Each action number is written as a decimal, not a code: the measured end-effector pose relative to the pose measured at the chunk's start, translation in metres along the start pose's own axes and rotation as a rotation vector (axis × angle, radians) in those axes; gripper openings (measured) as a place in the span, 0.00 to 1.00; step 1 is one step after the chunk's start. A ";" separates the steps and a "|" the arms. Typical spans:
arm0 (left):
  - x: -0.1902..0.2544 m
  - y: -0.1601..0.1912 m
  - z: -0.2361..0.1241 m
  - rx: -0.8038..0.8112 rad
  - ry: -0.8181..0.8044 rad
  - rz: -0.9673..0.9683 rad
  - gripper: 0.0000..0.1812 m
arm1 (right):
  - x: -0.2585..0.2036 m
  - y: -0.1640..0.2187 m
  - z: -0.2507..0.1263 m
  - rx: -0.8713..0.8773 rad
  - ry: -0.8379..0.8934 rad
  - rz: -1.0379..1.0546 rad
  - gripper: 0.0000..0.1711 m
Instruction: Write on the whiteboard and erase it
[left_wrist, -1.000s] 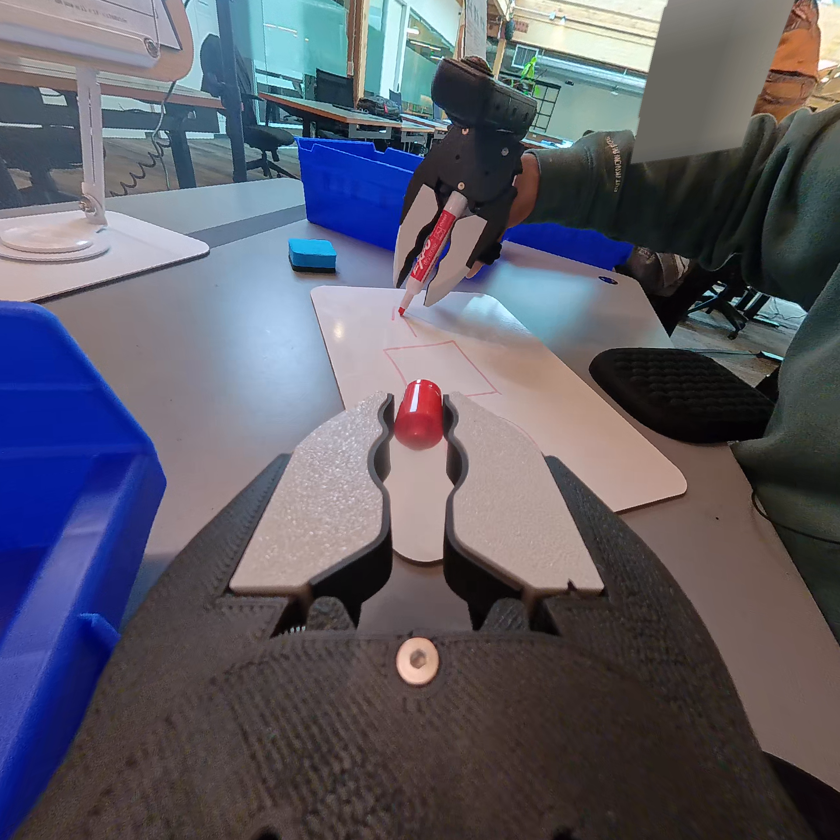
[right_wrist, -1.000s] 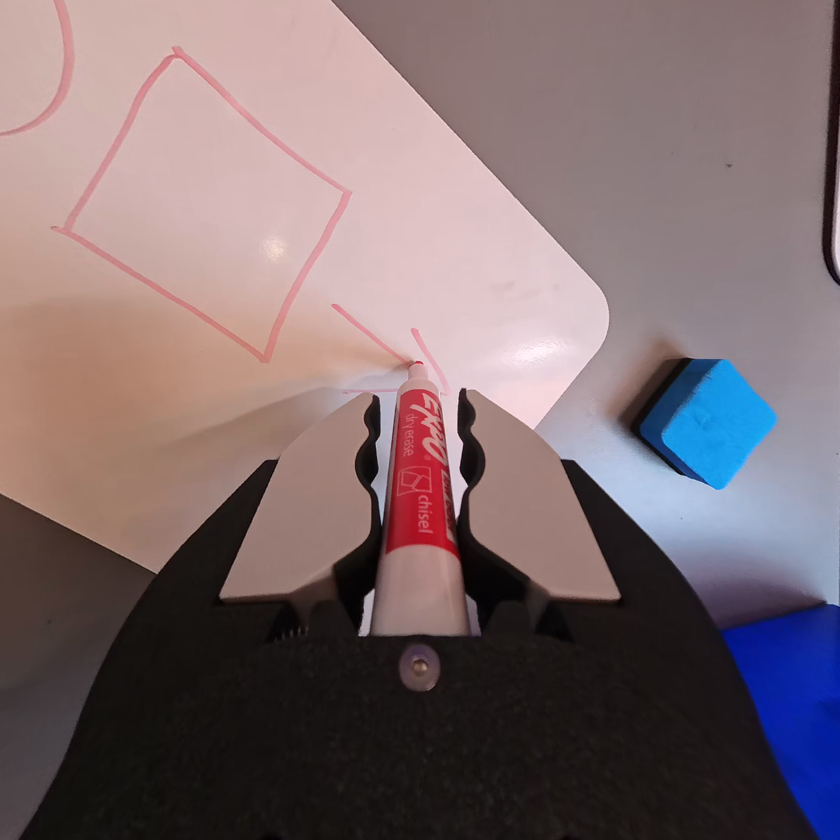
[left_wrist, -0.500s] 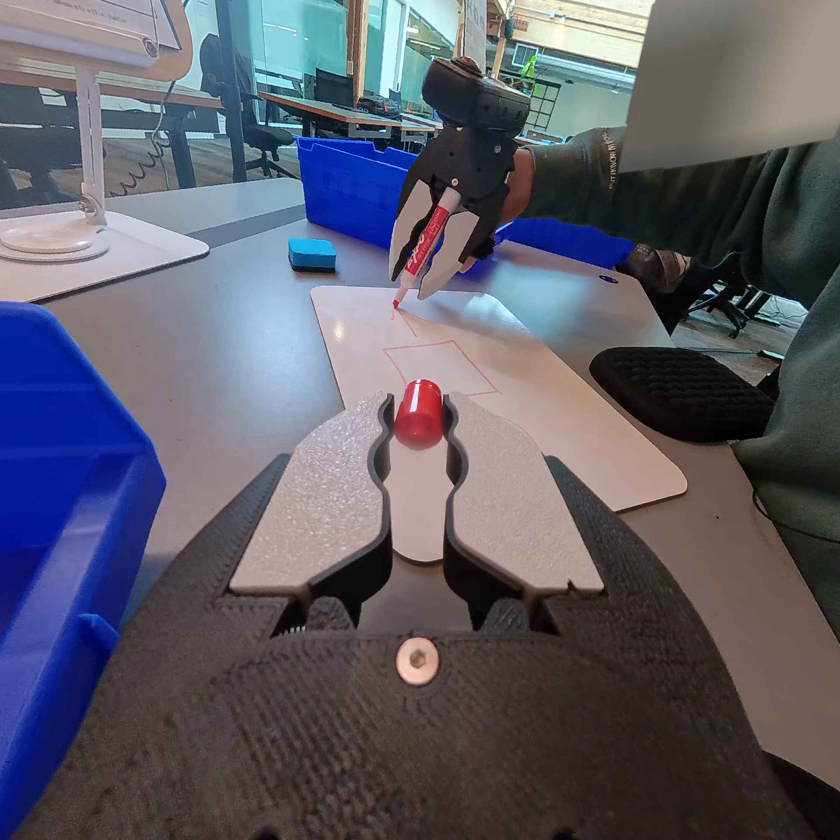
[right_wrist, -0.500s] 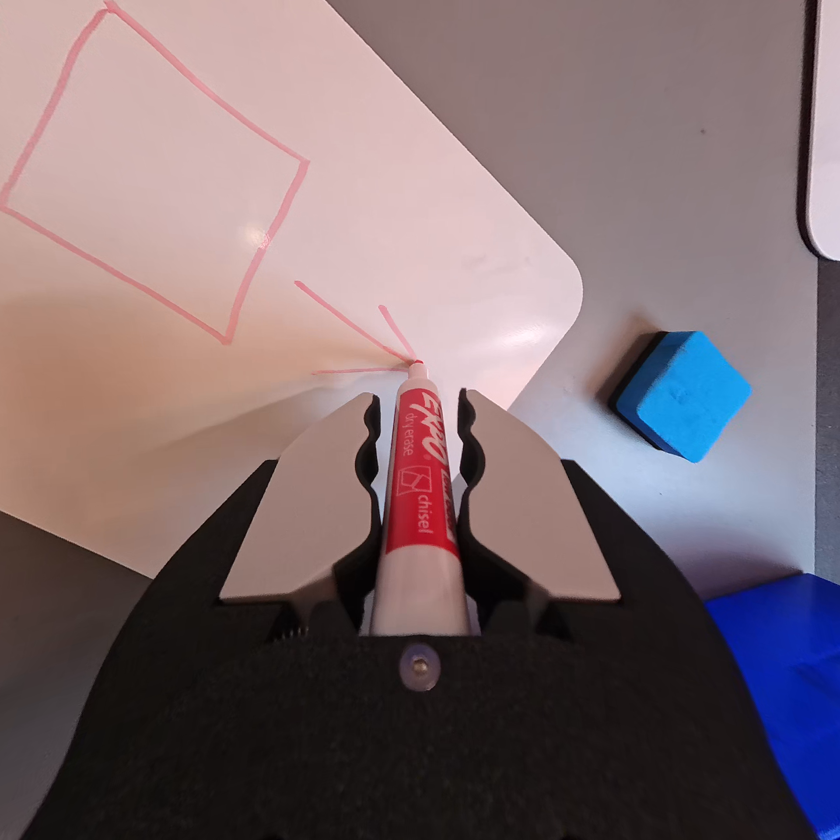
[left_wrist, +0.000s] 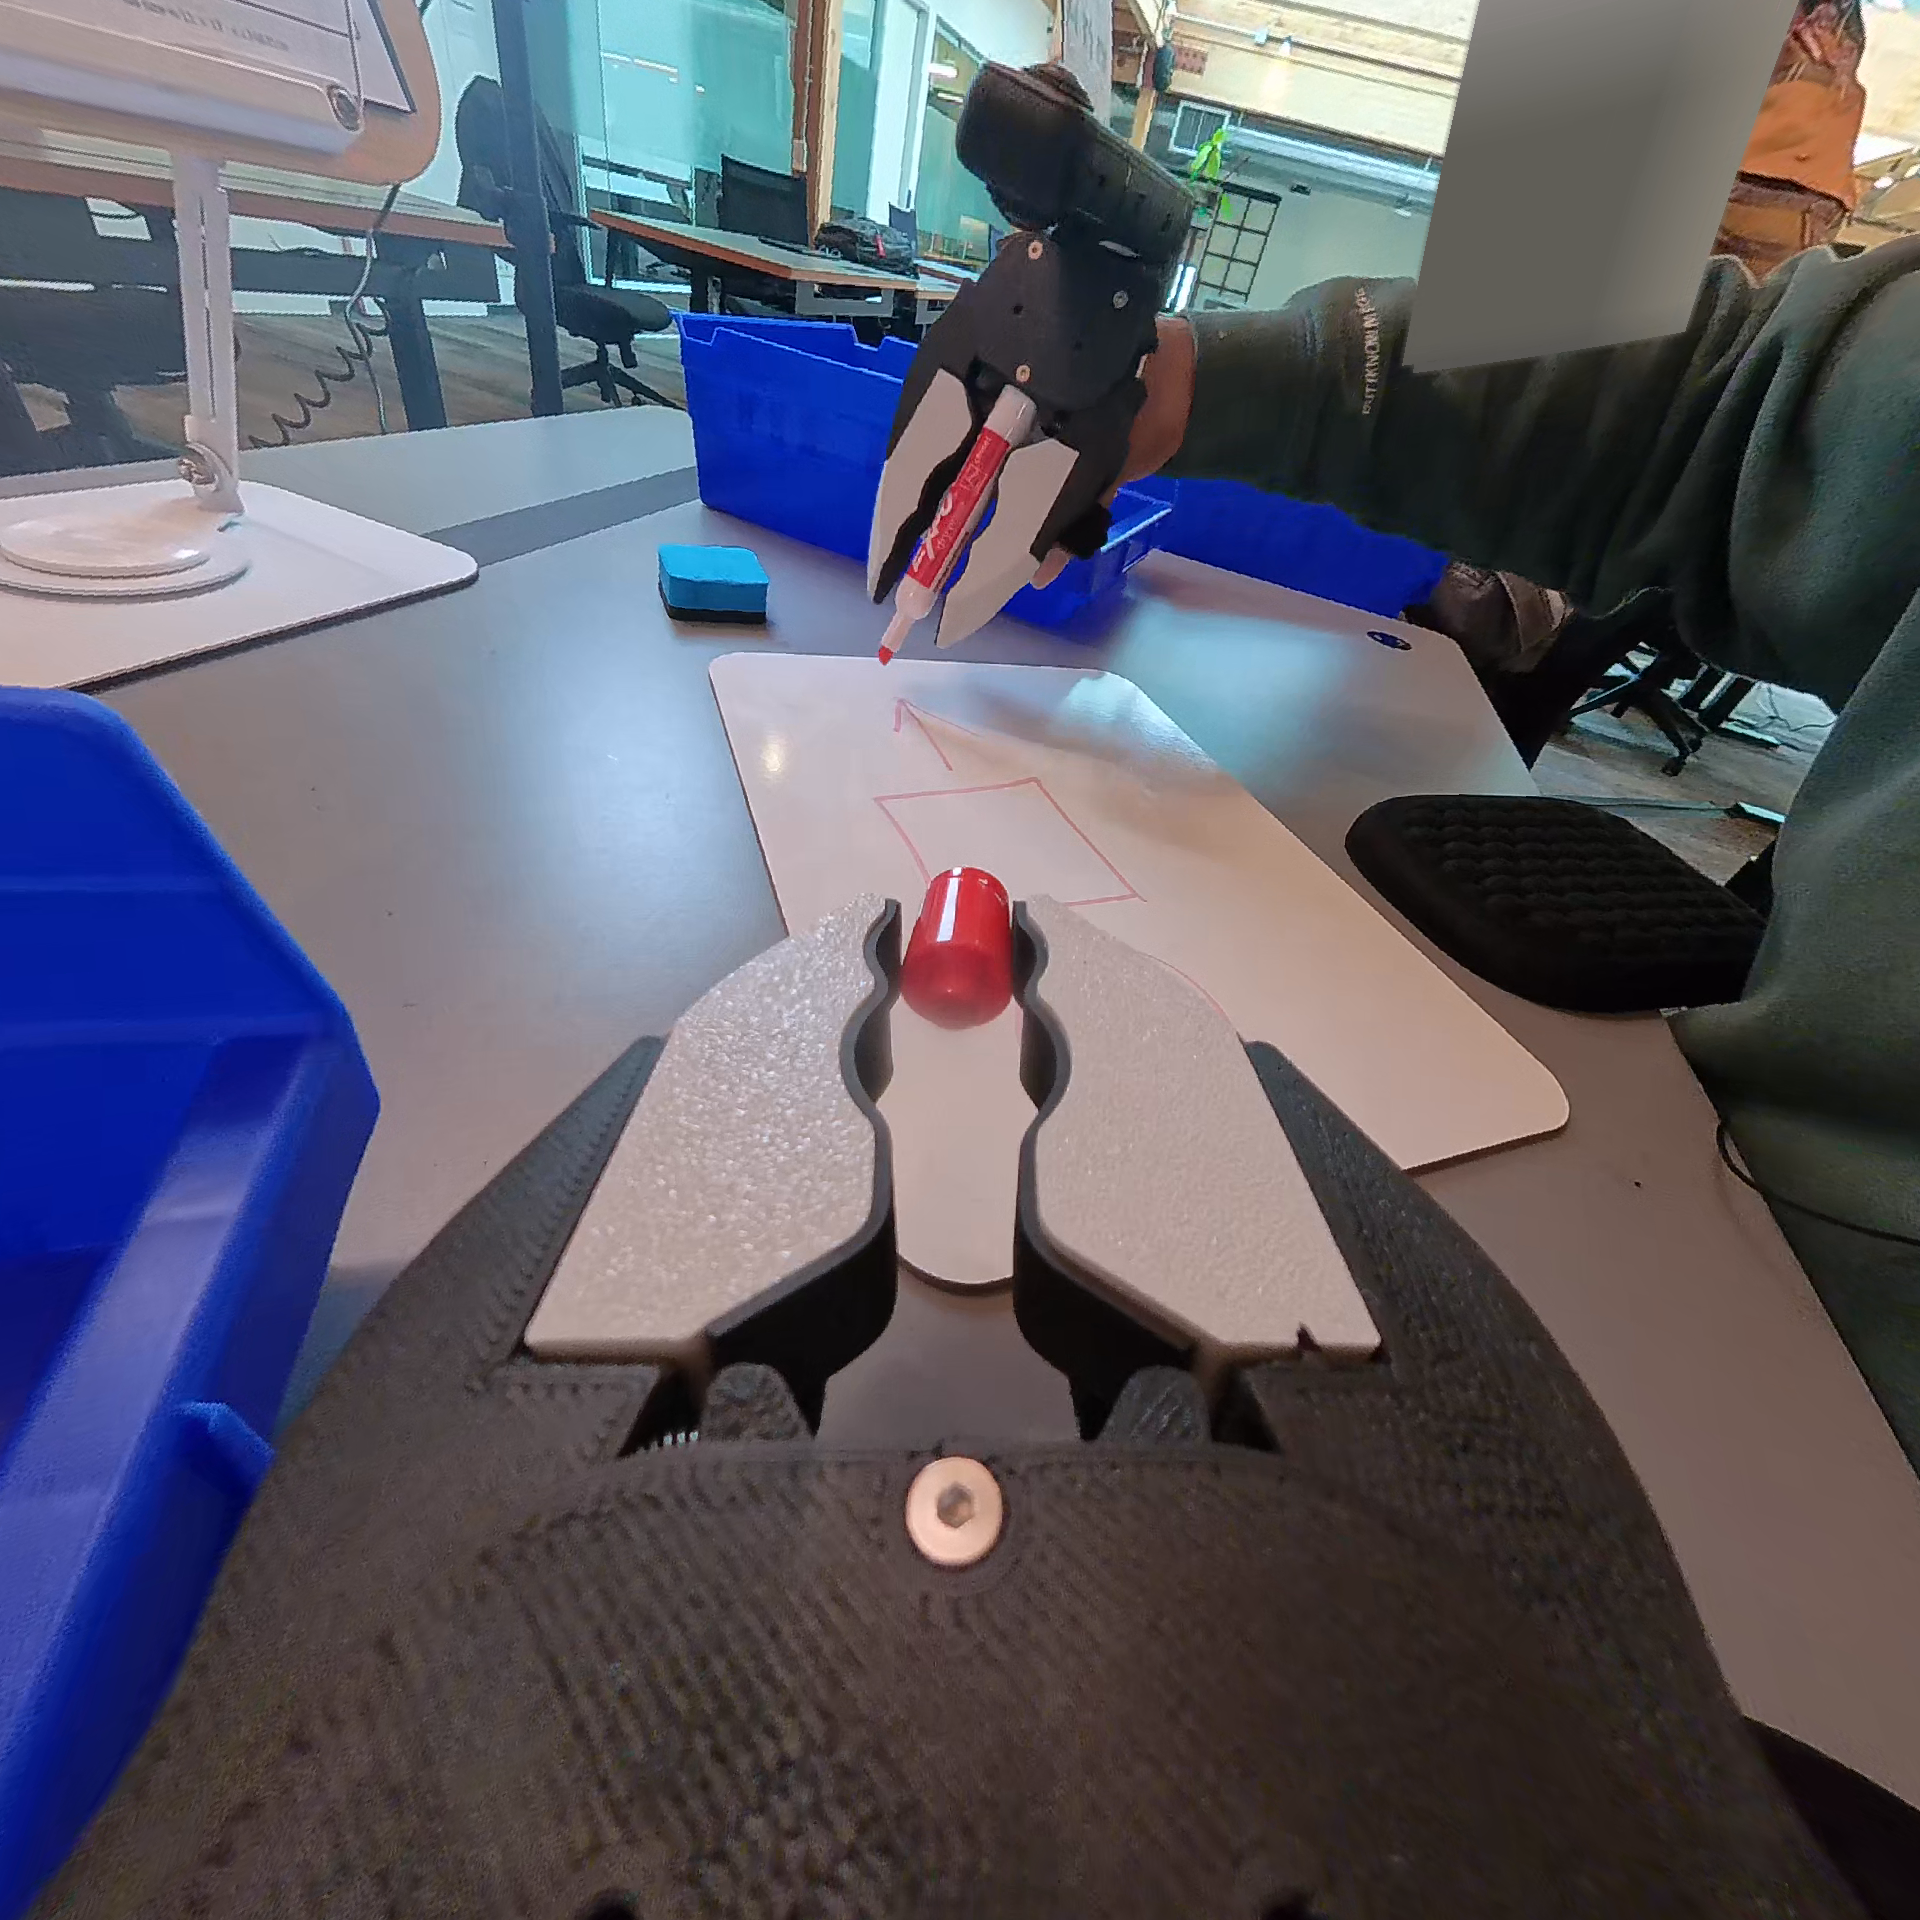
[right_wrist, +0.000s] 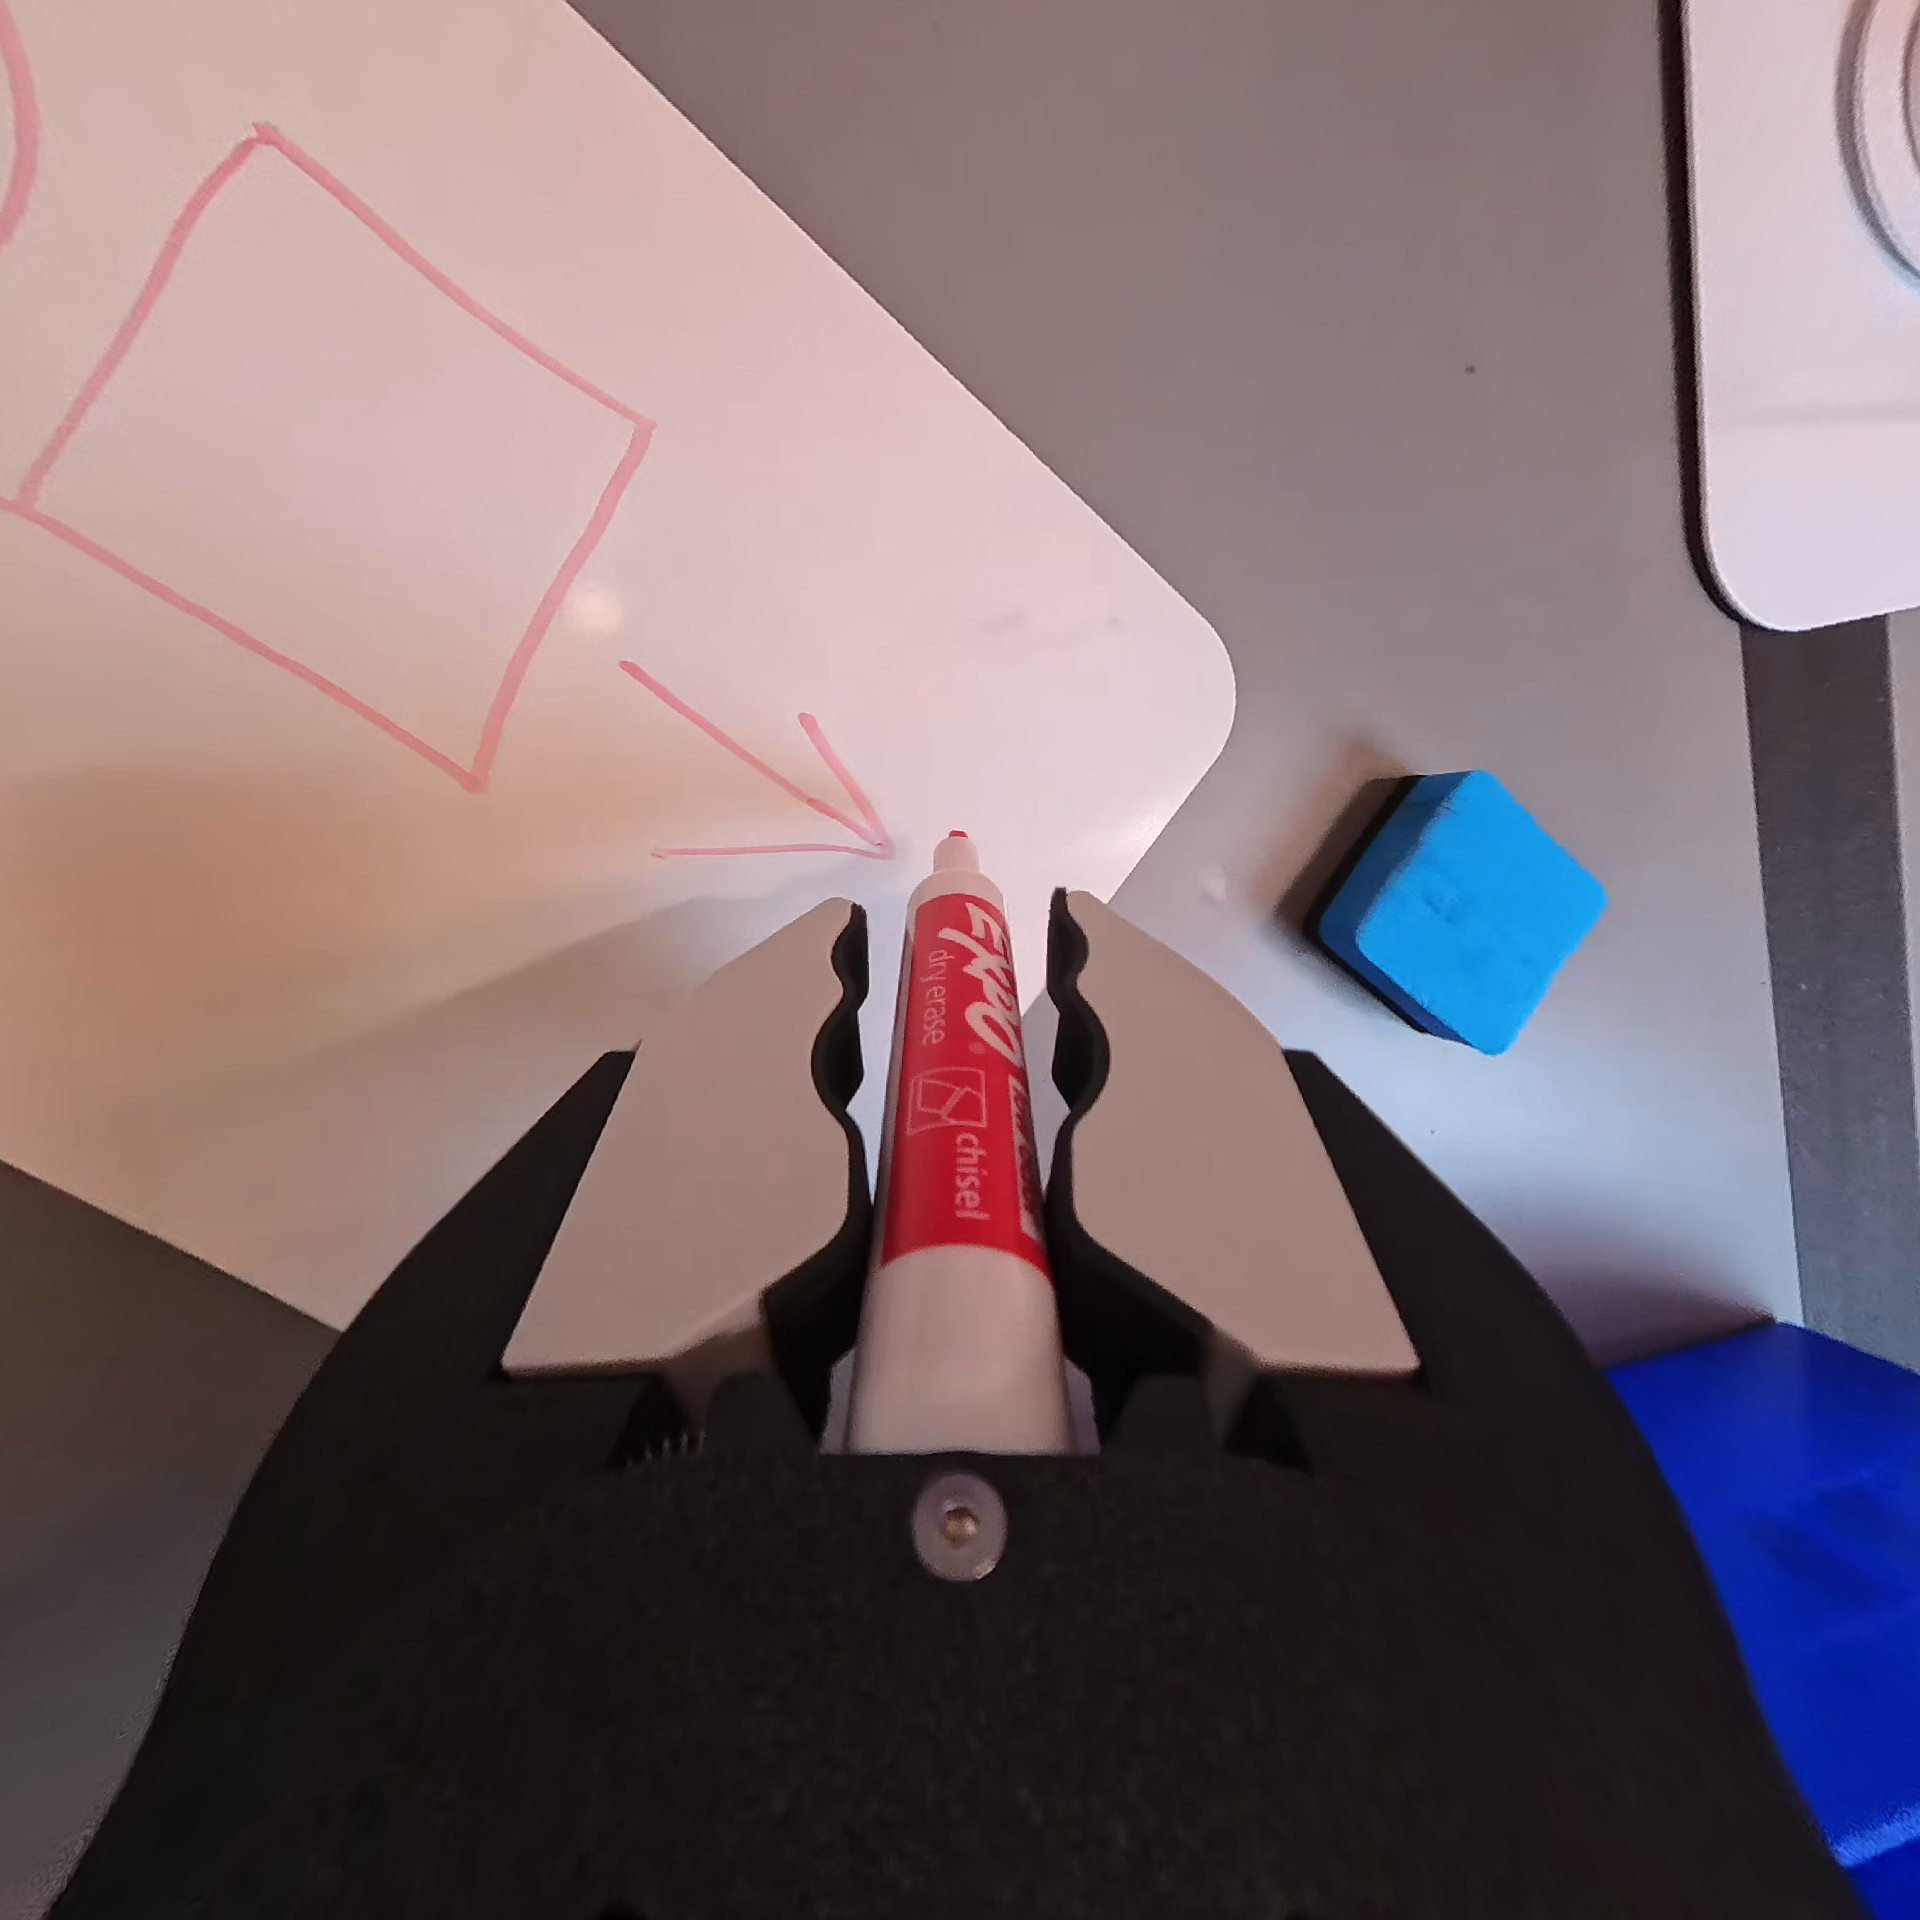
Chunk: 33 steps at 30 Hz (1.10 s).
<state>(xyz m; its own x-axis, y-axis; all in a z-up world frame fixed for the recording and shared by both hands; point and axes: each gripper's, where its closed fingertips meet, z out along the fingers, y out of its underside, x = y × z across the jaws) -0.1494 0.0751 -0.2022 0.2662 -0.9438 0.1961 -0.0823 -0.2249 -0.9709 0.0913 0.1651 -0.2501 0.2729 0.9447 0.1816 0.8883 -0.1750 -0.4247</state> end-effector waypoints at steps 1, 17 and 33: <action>0.000 0.000 0.000 0.001 -0.001 -0.001 0.11 | 0.002 0.000 0.001 0.004 -0.007 -0.003 0.20; -0.002 -0.001 0.000 0.005 0.001 -0.009 0.11 | 0.014 0.000 0.014 -0.048 -0.034 -0.019 0.20; -0.002 0.000 0.000 0.006 0.001 -0.011 0.11 | 0.012 -0.003 0.016 -0.039 -0.044 -0.023 0.20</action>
<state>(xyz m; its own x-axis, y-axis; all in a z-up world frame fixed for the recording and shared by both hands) -0.1503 0.0774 -0.2021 0.2659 -0.9414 0.2073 -0.0737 -0.2343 -0.9694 0.0860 0.1814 -0.2605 0.2363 0.9597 0.1519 0.9080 -0.1625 -0.3861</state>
